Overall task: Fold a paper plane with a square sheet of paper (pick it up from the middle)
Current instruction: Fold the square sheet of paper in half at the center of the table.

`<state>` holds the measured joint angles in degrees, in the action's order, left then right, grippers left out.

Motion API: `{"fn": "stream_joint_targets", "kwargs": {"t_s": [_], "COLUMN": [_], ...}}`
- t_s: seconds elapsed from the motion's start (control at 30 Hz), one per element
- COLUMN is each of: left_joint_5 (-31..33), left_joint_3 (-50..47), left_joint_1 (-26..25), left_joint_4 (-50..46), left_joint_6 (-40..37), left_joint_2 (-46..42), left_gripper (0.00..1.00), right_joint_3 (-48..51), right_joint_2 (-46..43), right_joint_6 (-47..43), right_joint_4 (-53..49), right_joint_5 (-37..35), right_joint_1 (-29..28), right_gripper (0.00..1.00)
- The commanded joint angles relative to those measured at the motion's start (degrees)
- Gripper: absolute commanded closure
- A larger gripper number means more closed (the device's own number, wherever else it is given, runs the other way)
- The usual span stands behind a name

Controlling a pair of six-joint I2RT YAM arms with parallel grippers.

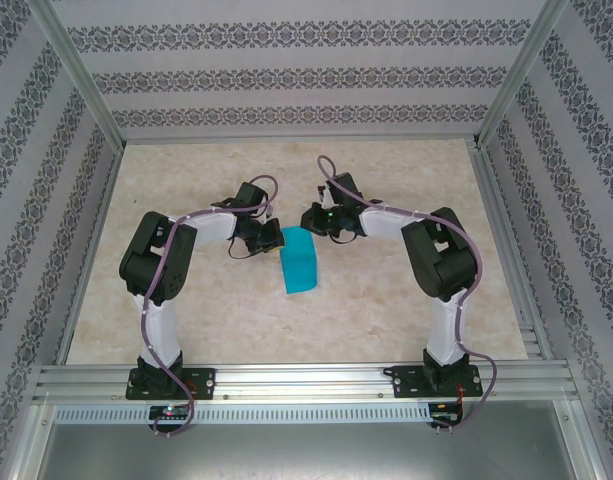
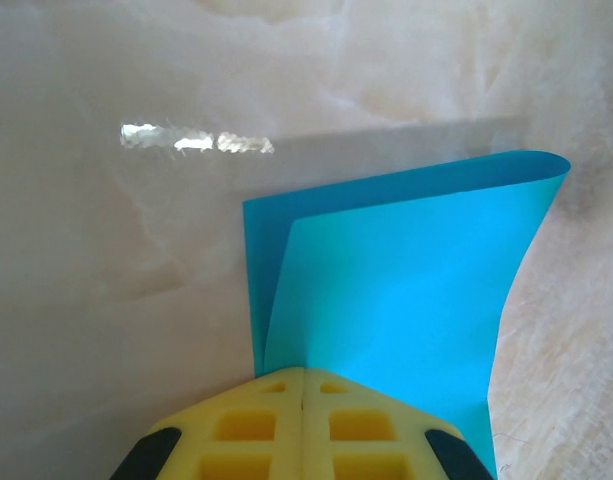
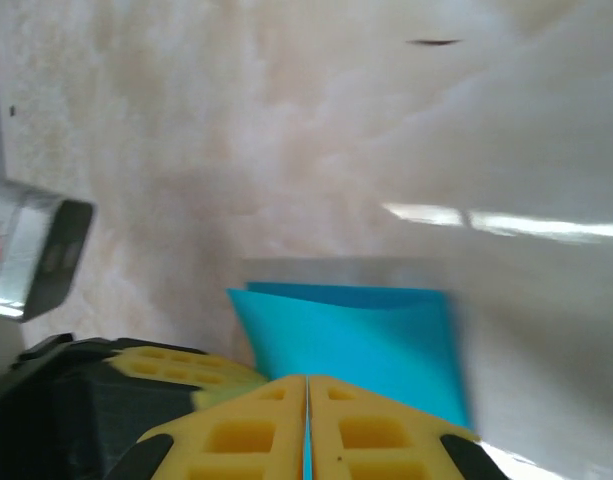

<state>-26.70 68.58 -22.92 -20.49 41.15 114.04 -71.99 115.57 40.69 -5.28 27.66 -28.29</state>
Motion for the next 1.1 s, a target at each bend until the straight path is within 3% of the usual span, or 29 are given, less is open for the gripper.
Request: {"fn": "stream_joint_targets", "kwargs": {"t_s": [0.0,0.43,0.63,0.8,0.9,1.07], "left_joint_5": [8.8,8.9,8.4,8.8,8.9,9.1], "left_joint_3": [-3.4,-4.5,-6.2,-5.8,-5.8,-5.6], "left_joint_1": [-1.1,-1.1,-1.1,-1.2,-1.1,-1.1], "left_joint_4": [-7.4,-7.4,-5.8,-6.2,-6.1,-6.1], "left_joint_6": [-1.2,-1.3,-1.1,-1.3,-1.3,-1.4], "left_joint_2": [6.7,6.7,6.2,6.2,6.3,6.3], "left_gripper": [1.00,1.00,1.00,1.00,1.00,1.00], "right_joint_3": [-2.1,-1.8,2.6,4.8,5.6,5.9], "right_joint_2": [3.3,8.0,4.6,0.5,-3.0,-6.4], "right_joint_6": [2.0,7.0,11.5,12.2,10.3,2.7], "right_joint_4": [2.1,3.5,7.7,10.1,9.6,4.3], "right_joint_5": [0.8,-6.7,-15.5,-18.7,-17.8,-7.6], "right_joint_1": [-1.2,1.7,3.3,3.9,3.7,1.8], "right_gripper": [0.90,0.92,0.92,0.92,0.91,0.91]}}
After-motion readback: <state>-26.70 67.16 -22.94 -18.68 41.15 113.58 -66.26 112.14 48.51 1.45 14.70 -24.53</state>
